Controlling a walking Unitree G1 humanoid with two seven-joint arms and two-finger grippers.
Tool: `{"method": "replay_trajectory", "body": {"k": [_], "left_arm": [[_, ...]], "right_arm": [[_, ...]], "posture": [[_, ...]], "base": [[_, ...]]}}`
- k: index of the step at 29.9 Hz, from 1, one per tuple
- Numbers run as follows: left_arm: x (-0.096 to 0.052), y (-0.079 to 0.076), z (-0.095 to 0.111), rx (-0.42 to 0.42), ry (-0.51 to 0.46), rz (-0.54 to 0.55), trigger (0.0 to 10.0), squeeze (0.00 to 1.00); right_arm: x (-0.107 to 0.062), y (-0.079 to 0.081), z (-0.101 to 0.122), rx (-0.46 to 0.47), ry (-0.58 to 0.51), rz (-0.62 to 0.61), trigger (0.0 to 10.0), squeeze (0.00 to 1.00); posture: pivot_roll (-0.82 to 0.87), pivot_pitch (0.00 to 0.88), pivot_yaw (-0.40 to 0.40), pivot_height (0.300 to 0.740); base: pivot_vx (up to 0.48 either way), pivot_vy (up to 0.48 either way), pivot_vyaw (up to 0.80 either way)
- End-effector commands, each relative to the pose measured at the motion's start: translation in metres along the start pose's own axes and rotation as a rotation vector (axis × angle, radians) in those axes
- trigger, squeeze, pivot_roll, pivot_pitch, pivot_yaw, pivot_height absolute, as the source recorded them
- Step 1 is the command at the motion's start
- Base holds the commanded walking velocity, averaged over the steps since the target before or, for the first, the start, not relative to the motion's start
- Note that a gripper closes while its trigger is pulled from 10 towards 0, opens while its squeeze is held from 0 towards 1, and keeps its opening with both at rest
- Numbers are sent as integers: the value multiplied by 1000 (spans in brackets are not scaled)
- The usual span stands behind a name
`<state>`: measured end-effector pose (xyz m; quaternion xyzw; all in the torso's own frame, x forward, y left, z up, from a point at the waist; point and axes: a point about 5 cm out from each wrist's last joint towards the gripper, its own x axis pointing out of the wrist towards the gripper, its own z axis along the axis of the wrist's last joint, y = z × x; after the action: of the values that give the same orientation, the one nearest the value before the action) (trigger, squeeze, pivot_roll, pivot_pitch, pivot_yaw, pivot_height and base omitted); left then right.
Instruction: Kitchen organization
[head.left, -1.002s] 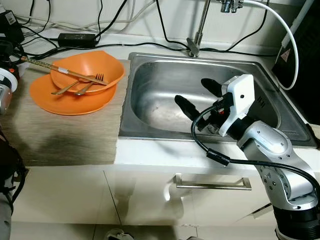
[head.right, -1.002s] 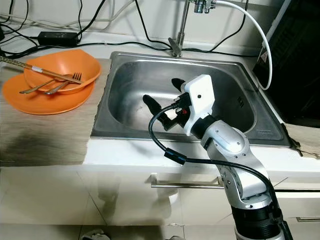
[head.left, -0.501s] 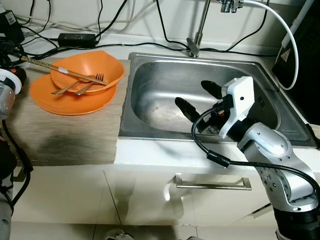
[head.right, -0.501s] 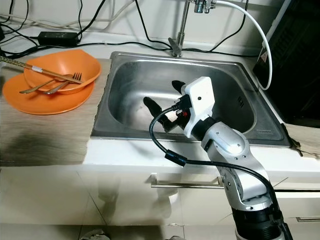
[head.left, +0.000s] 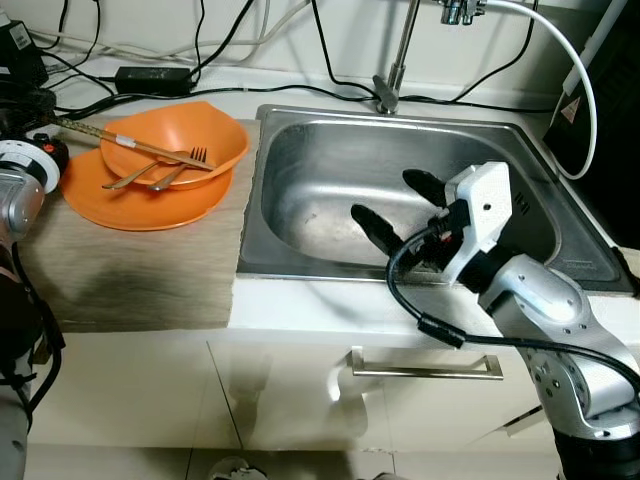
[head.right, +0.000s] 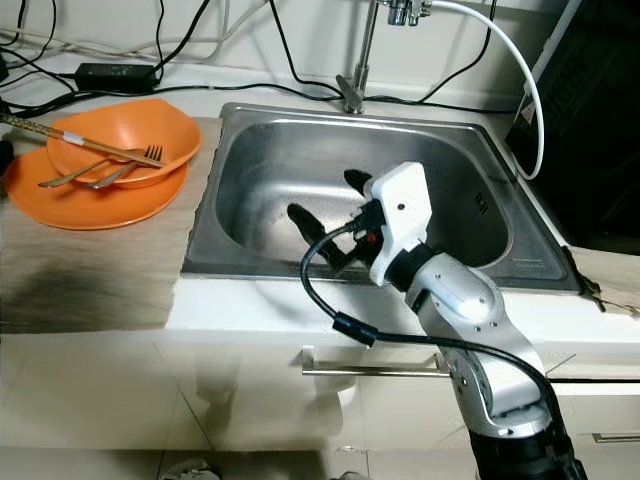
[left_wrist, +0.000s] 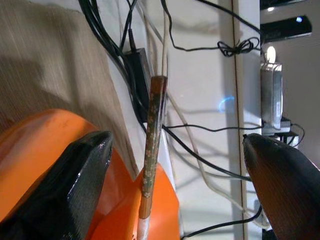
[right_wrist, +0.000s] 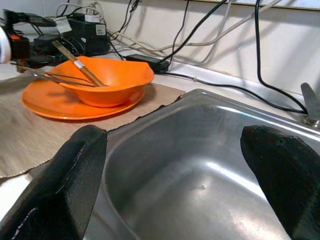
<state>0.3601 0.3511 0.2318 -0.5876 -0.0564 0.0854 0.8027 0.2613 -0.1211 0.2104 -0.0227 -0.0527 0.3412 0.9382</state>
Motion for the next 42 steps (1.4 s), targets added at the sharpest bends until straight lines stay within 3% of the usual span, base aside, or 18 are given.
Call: {"method": "replay_trajectory", "body": {"k": [1,12,14,15,16,17,18,31,38,39,40,41,42], "left_arm": [[2,-1,-6,26,23,0,10000,1000],[6,-10,-8,112,12,-14,10000,1000],[6,-13,-7,121,8,-24,10000,800],[6,-13,-7,121,8,-24,10000,800],[6,-15,-6,131,5,-30,10000,149],[6,-15,-6,131,5,-30,10000,149],[7,-16,-6,137,1,-35,10000,0],[11,-39,-4,191,-37,-101,10000,0],[11,-41,-1,202,-53,-102,10000,0],[11,-41,1,206,-59,-101,6980,0],[11,-41,1,211,-62,-100,3137,0],[11,-42,2,214,-63,-99,3137,0],[11,-42,2,216,-63,-100,0,0]], "right_arm": [[-4,-1,4,-8,0,-2,10000,0],[-2,11,11,-8,11,115,10000,0],[-3,11,13,-8,13,119,10000,0],[-3,11,13,-8,13,119,10000,0],[-4,10,14,-8,14,120,10000,0],[-4,10,14,-8,14,120,10000,0],[-4,10,14,-7,15,121,10000,0],[-3,11,18,13,26,137,10000,0],[-3,11,18,17,26,135,10000,0],[-3,11,18,18,26,134,10000,0],[-2,11,18,18,26,134,10000,0],[-2,11,18,18,27,134,10000,0],[-1,11,18,18,27,135,10000,0]], "posture": [[-113,89,-36,740],[-143,150,-59,740],[-144,161,-66,740],[-144,161,-66,740],[-146,167,-70,740],[-146,167,-70,740],[-147,175,-74,740],[-162,219,-89,740],[-161,217,-89,740],[-161,215,-89,740],[-161,215,-91,740],[-161,214,-91,740],[-161,215,-92,740]], "base": [[0,0,0],[0,0,0],[0,0,0],[0,0,0],[0,0,0],[0,0,0],[0,0,0],[0,0,0],[0,0,0],[0,0,0],[0,0,0],[0,0,0],[0,0,0]]}}
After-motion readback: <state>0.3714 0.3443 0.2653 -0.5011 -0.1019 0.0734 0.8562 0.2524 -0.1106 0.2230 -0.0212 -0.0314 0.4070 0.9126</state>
